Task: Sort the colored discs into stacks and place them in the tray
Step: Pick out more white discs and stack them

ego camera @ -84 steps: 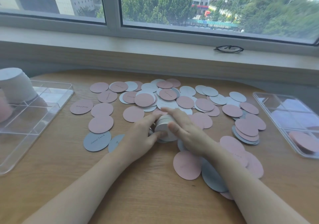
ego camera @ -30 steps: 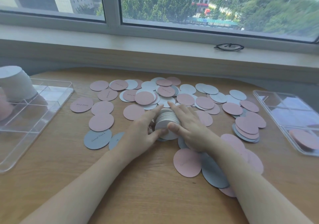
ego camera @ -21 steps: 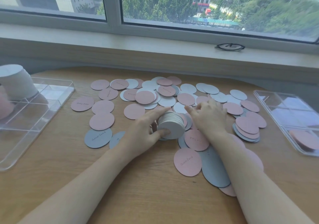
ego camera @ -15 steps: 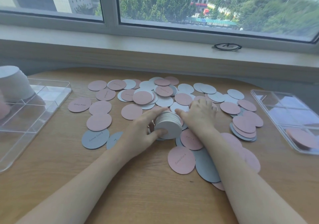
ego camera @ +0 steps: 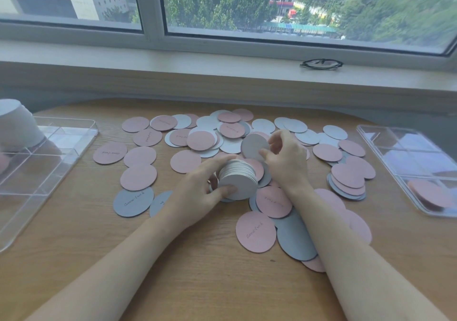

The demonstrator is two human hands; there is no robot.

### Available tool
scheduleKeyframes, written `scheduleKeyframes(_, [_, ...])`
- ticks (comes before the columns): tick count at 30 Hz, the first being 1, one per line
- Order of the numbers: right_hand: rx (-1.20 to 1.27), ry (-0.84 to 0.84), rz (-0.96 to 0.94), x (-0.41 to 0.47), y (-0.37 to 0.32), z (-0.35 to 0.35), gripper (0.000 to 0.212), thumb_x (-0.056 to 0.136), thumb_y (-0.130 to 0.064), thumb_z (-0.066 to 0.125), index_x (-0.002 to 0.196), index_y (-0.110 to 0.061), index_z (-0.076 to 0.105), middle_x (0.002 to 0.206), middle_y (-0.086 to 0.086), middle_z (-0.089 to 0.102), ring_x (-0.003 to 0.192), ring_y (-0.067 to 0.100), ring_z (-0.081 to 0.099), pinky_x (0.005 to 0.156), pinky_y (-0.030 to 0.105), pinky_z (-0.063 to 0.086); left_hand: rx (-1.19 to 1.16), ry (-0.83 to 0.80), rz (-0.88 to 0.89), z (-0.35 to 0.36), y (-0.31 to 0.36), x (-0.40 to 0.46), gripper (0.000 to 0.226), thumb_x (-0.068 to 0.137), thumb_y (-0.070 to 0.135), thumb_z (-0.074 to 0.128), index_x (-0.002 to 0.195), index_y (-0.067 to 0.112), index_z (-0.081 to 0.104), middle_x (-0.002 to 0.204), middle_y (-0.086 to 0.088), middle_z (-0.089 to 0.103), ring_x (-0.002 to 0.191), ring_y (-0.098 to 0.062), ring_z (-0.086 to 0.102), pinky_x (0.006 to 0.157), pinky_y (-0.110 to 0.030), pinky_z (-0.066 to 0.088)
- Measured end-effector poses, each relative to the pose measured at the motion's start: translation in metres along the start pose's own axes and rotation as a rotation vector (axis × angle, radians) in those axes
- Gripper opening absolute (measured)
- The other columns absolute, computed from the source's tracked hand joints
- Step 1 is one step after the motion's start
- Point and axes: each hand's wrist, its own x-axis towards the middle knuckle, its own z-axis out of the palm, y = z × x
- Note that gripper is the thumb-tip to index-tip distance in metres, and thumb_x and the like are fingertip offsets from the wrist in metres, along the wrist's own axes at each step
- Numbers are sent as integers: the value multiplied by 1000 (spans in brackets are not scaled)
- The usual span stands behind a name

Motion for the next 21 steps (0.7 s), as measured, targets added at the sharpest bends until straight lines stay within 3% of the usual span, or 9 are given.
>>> scheduleKeyframes(4, [-7,55,-59,-2,1,-13,16,86,-20,71,92,-20,56,79,-11,61,79,17,61,87,50,49,-5,11,-23,0,-1,0,59,86,14,76,138,32,54,90,47,51,58,2,50,61,-9,39])
scheduleKeyframes(8, [-134,119,-167,-3,3,-27,15,93,-20,63,85,-20,50,76,-2,60,73,24,55,83,42,43,-16,43,-51,0,-2,0,60,83,15,78,136,34,56,78,22,55,56,0,49,60,-10,39])
scheduleKeyframes(11, [-183,137,-162,-1,5,-34,15,95,-23,58,84,-19,49,70,1,58,68,29,54,74,37,42,-21,49,-52,1,-2,1,58,82,17,79,133,34,57,79,17,54,56,-1,49,59,-11,39])
scheduleKeyframes(14, [-58,30,-181,-3,-1,-36,12,94,-20,61,85,-17,55,75,-2,61,72,19,56,67,30,44,-34,53,-61,3,-7,3,58,81,21,80,132,37,56,90,11,62,67,-7,55,61,-15,41])
scheduleKeyframes(18, [182,-235,-195,-11,-11,-31,1,92,-17,66,93,-16,67,83,-7,68,82,6,61,74,20,48,-28,61,-75,5,-11,4,63,80,22,81,136,32,52,101,9,63,78,-10,58,65,-15,43])
scheduleKeyframes(21, [283,-370,-196,-14,-11,-25,16,92,-26,62,103,-20,72,91,-5,73,92,14,67,85,36,53,47,89,-74,4,-9,2,62,82,28,79,137,36,51,90,16,61,73,-6,57,65,-15,41])
